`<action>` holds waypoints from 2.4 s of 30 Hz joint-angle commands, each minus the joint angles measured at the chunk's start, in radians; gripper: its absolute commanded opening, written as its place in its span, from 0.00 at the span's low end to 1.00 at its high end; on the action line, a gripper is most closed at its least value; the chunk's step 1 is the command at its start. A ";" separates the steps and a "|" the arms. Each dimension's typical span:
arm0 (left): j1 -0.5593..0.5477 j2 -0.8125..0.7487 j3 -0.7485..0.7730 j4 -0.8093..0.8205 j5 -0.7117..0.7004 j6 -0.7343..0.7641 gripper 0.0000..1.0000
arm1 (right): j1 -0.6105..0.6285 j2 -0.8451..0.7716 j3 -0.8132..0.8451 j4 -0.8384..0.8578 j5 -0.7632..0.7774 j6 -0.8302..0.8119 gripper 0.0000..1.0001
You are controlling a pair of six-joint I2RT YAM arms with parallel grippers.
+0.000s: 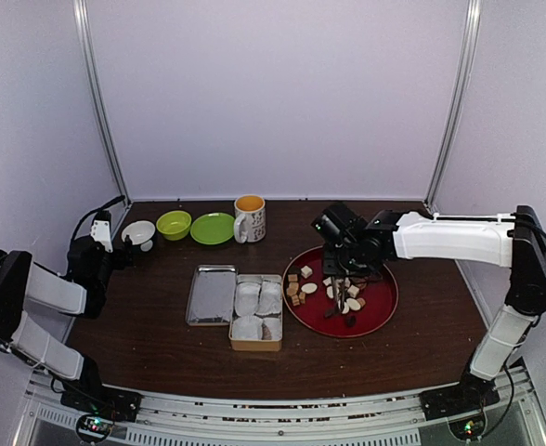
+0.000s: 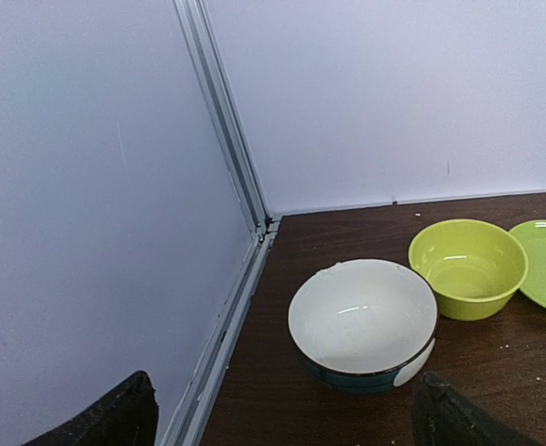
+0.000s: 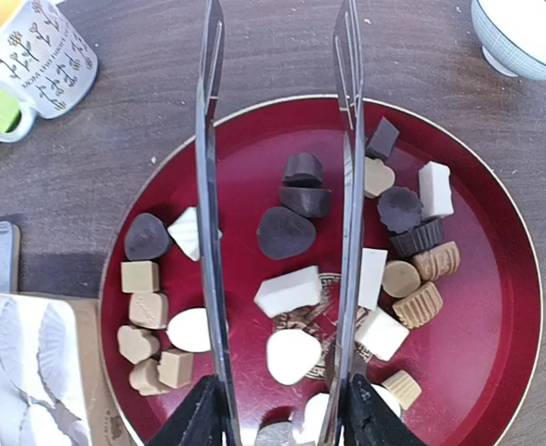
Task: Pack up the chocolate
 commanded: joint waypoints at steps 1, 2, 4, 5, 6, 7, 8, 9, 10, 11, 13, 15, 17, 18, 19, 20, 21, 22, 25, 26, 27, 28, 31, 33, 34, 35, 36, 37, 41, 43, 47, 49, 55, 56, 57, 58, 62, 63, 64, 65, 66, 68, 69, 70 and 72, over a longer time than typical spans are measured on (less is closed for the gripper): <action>0.006 0.007 -0.003 0.059 0.013 -0.011 0.98 | -0.004 -0.051 -0.059 -0.040 0.043 -0.032 0.43; 0.007 0.006 -0.004 0.061 0.013 -0.011 0.98 | -0.004 -0.062 -0.077 -0.038 0.049 -0.047 0.43; 0.007 0.006 -0.003 0.060 0.013 -0.011 0.98 | -0.008 -0.082 -0.107 -0.043 0.043 -0.087 0.43; 0.006 0.006 -0.004 0.059 0.013 -0.011 0.98 | -0.009 -0.090 -0.119 -0.047 0.027 -0.111 0.43; 0.006 0.006 -0.004 0.060 0.012 -0.011 0.98 | -0.009 -0.096 -0.131 -0.053 0.019 -0.135 0.43; 0.005 0.006 -0.003 0.060 0.013 -0.011 0.98 | -0.009 -0.102 -0.146 -0.061 0.016 -0.153 0.43; 0.006 0.006 -0.004 0.060 0.013 -0.011 0.98 | -0.010 -0.108 -0.174 -0.059 0.015 -0.180 0.43; 0.006 0.007 -0.003 0.060 0.012 -0.011 0.98 | -0.011 -0.110 -0.188 -0.054 0.016 -0.195 0.43; 0.007 0.006 -0.003 0.061 0.012 -0.011 0.98 | -0.013 -0.111 -0.208 -0.052 0.021 -0.213 0.43; 0.007 0.005 -0.004 0.060 0.012 -0.011 0.98 | -0.019 -0.109 -0.223 -0.048 0.023 -0.228 0.43; 0.007 0.006 -0.003 0.060 0.012 -0.011 0.98 | -0.030 -0.101 -0.249 -0.034 0.022 -0.251 0.45; 0.006 0.006 -0.004 0.060 0.013 -0.011 0.98 | -0.044 -0.098 -0.261 0.000 -0.016 -0.263 0.47; 0.007 0.007 -0.003 0.060 0.013 -0.011 0.98 | -0.046 -0.097 -0.275 0.058 -0.056 -0.275 0.49; 0.006 0.006 -0.003 0.060 0.013 -0.011 0.98 | -0.047 -0.094 -0.277 0.077 -0.065 -0.276 0.49; 0.005 0.005 -0.004 0.061 0.013 -0.011 0.98 | -0.049 -0.086 -0.272 0.083 -0.067 -0.277 0.49; 0.006 0.006 -0.003 0.061 0.012 -0.011 0.98 | -0.049 -0.075 -0.263 0.077 -0.065 -0.274 0.49; 0.006 0.005 -0.003 0.060 0.013 -0.011 0.98 | -0.050 -0.067 -0.254 0.067 -0.065 -0.271 0.49; 0.006 0.006 -0.003 0.060 0.013 -0.011 0.98 | -0.050 -0.063 -0.251 0.062 -0.069 -0.271 0.49; 0.006 0.006 -0.004 0.060 0.013 -0.011 0.98 | -0.050 -0.063 -0.260 0.070 -0.080 -0.271 0.52; 0.005 0.006 -0.003 0.059 0.012 -0.011 0.98 | -0.052 -0.061 -0.265 0.075 -0.079 -0.272 0.54; 0.006 0.007 -0.003 0.060 0.013 -0.011 0.98 | -0.052 -0.056 -0.269 0.078 -0.076 -0.272 0.55; 0.006 0.006 -0.004 0.059 0.013 -0.011 0.98 | -0.051 -0.050 -0.270 0.080 -0.070 -0.270 0.55; 0.006 0.007 -0.003 0.060 0.013 -0.011 0.98 | -0.053 -0.034 -0.260 0.062 -0.065 -0.262 0.55; 0.007 0.006 -0.003 0.060 0.013 -0.011 0.98 | -0.052 -0.039 -0.261 0.069 -0.069 -0.259 0.56; 0.006 0.006 -0.004 0.060 0.013 -0.011 0.98 | -0.053 -0.044 -0.268 0.082 -0.071 -0.261 0.57; 0.006 0.006 -0.004 0.059 0.012 -0.011 0.98 | -0.053 -0.046 -0.277 0.094 -0.070 -0.264 0.58; 0.006 0.006 -0.003 0.060 0.012 -0.011 0.98 | -0.052 -0.043 -0.282 0.098 -0.062 -0.266 0.59; 0.006 0.005 -0.004 0.061 0.013 -0.011 0.98 | -0.054 -0.037 -0.280 0.093 -0.057 -0.266 0.59; 0.006 0.006 -0.004 0.060 0.013 -0.011 0.98 | -0.055 -0.017 -0.257 0.079 -0.053 -0.264 0.57; 0.006 0.006 -0.004 0.060 0.013 -0.011 0.98 | -0.056 -0.010 -0.258 0.099 -0.058 -0.269 0.56; 0.006 0.006 -0.003 0.060 0.012 -0.011 0.98 | -0.060 0.030 -0.226 0.087 -0.030 -0.265 0.53; 0.006 0.006 -0.004 0.060 0.012 -0.011 0.98 | -0.061 0.017 -0.219 0.095 -0.030 -0.265 0.50; 0.007 0.006 -0.003 0.060 0.012 -0.011 0.98 | -0.060 -0.077 -0.240 0.107 0.025 -0.259 0.41; 0.007 0.006 -0.004 0.060 0.012 -0.011 0.98 | -0.060 -0.096 -0.242 0.096 0.035 -0.254 0.40; 0.006 0.007 -0.004 0.060 0.013 -0.011 0.98 | -0.061 -0.118 -0.242 0.082 0.039 -0.256 0.40; 0.006 0.006 -0.004 0.060 0.012 -0.011 0.98 | -0.061 -0.140 -0.238 0.067 0.042 -0.259 0.40; 0.006 0.005 -0.004 0.059 0.012 -0.011 0.98 | -0.061 -0.234 -0.249 0.040 0.030 -0.281 0.41; 0.006 0.007 -0.003 0.060 0.013 -0.011 0.98 | -0.061 -0.257 -0.253 0.031 0.021 -0.282 0.41; 0.007 0.007 -0.004 0.060 0.013 -0.011 0.98 | -0.062 -0.278 -0.251 0.014 0.015 -0.275 0.41; 0.006 0.006 -0.003 0.061 0.012 -0.011 0.98 | -0.061 -0.301 -0.246 -0.012 0.007 -0.271 0.41; 0.006 0.006 -0.004 0.061 0.012 -0.011 0.98 | -0.062 -0.322 -0.239 -0.038 -0.005 -0.266 0.41; 0.006 0.006 -0.004 0.060 0.012 -0.010 0.98 | -0.061 -0.367 -0.228 -0.093 -0.045 -0.267 0.41; 0.006 0.006 -0.003 0.059 0.012 -0.011 0.98 | -0.062 -0.386 -0.228 -0.110 -0.061 -0.268 0.41; 0.007 0.006 -0.004 0.060 0.013 -0.011 0.98 | -0.062 -0.405 -0.228 -0.129 -0.070 -0.272 0.41; 0.006 0.006 -0.004 0.060 0.012 -0.011 0.98 | -0.062 -0.438 -0.238 -0.165 -0.071 -0.267 0.36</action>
